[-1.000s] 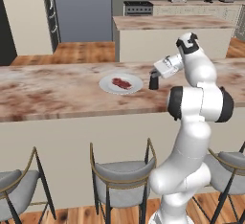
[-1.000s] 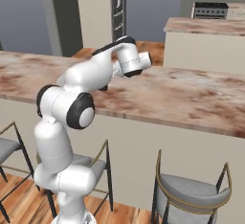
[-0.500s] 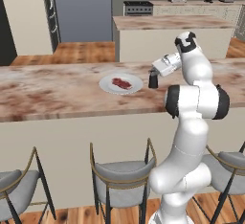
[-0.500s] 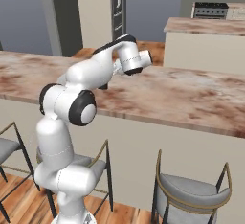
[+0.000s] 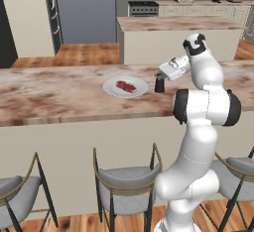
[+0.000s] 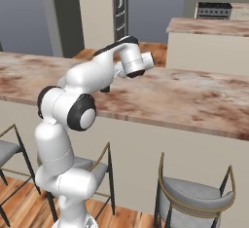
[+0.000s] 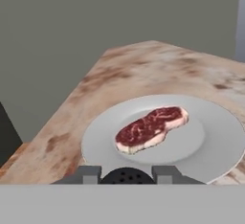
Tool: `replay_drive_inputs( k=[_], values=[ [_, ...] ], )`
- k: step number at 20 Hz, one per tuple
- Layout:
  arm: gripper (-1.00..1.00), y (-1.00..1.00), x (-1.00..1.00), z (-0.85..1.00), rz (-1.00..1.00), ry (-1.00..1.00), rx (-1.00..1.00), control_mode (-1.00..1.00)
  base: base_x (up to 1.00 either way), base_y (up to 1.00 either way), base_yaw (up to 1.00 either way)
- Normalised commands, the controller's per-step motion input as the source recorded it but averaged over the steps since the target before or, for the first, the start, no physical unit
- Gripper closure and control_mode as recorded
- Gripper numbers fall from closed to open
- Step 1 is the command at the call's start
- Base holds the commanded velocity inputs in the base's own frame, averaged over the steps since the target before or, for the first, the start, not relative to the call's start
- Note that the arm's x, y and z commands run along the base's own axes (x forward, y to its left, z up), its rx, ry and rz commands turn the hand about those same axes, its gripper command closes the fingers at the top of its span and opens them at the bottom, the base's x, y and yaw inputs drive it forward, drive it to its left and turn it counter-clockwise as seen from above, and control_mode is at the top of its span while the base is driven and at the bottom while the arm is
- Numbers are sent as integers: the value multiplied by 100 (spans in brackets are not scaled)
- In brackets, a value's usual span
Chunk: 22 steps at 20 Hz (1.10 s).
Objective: Retrieve the shaker from the cabinet and place it next the steak on a plate on the dining table.
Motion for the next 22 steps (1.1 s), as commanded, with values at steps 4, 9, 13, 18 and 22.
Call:
replay_drive_inputs(
  k=[4,9,13,18,22],
  values=[
    [100,0,-23,-25,0,0,0,-100,0,0,0],
    [100,0,14,-15,0,-13,0,-100,0,0,0],
    [100,0,33,0,0,-16,0,-100,0,0,0],
    [100,0,26,-7,0,-5,0,-100,0,0,0],
    [100,-1,12,-20,0,4,0,-100,0,0,0]
  ],
)
